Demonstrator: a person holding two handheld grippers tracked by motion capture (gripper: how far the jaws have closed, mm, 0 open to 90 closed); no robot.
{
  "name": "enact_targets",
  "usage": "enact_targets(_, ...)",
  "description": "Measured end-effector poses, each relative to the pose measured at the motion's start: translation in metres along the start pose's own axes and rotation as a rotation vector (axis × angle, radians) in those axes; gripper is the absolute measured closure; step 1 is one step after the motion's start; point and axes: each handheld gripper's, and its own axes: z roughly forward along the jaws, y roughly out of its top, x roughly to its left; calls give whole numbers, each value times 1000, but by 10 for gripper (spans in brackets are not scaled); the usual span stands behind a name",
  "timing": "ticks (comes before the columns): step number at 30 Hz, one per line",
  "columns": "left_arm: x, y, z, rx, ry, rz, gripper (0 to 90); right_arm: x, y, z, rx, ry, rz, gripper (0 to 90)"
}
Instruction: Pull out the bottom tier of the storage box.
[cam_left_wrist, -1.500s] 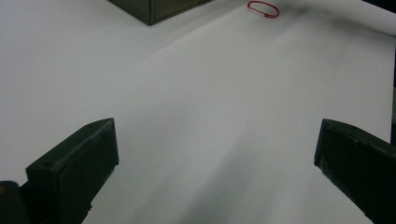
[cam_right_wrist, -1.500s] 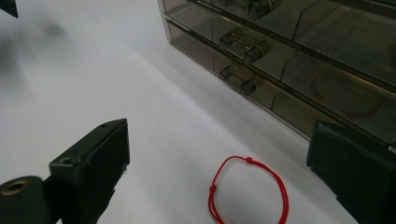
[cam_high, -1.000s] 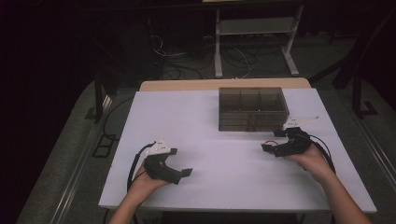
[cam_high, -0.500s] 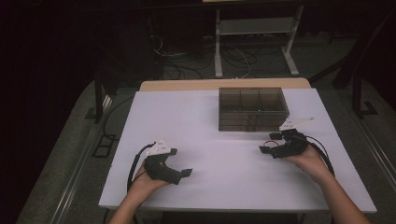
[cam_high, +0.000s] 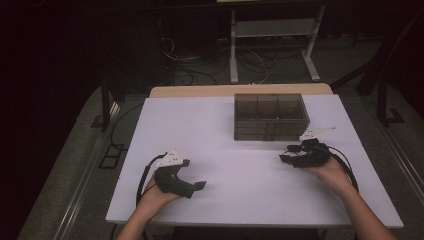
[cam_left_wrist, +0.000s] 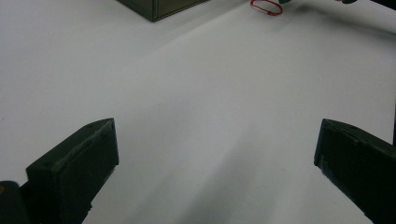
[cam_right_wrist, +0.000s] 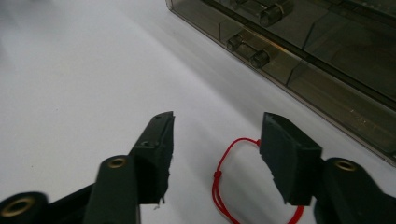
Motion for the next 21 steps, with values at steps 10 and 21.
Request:
enact_targets(10,0,0,1,5,-4,2,0,-3,-2,1,51,-2,7,623)
enact_targets(21,0,0,1,7,-4,4,0,-4,-3,6,96,3,-2,715)
